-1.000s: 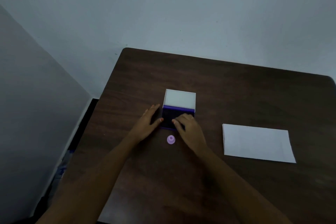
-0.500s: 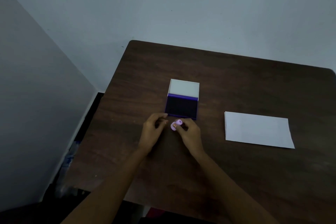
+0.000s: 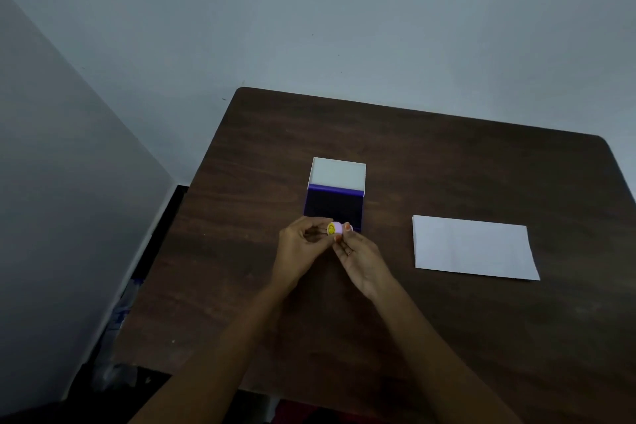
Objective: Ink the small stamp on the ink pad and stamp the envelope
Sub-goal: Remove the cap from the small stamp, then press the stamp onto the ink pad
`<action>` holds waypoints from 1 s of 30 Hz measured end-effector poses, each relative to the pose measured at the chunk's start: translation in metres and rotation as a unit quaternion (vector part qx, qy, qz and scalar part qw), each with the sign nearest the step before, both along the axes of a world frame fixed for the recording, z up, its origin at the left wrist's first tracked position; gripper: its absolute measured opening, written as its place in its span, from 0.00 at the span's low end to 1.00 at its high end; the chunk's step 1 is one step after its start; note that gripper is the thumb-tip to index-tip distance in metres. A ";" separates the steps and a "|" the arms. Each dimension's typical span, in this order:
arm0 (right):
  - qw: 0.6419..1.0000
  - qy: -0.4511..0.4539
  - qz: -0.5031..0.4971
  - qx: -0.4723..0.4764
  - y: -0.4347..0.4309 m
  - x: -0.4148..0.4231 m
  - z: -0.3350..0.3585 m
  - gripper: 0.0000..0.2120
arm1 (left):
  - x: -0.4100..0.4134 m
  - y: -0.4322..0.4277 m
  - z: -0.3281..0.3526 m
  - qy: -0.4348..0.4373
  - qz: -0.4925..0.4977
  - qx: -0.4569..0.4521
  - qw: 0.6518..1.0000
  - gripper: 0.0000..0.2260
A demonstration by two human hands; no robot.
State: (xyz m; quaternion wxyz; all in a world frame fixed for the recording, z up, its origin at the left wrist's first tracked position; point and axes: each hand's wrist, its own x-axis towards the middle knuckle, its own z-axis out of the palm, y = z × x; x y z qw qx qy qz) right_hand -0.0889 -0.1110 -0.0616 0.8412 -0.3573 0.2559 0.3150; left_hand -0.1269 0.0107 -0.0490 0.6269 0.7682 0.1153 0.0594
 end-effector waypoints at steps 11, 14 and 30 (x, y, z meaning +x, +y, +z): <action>0.980 0.074 -0.102 0.155 -0.018 0.012 0.021 0.15 | 0.002 0.007 -0.011 0.072 -0.032 0.116 0.990 0.11; 0.979 0.071 -0.100 0.163 -0.019 0.016 0.021 0.17 | 0.002 0.003 -0.019 0.073 -0.111 0.202 0.970 0.11; 0.869 -0.277 0.065 -0.405 -0.004 0.044 0.005 0.08 | 0.013 0.024 -0.040 0.017 -0.019 0.273 0.962 0.22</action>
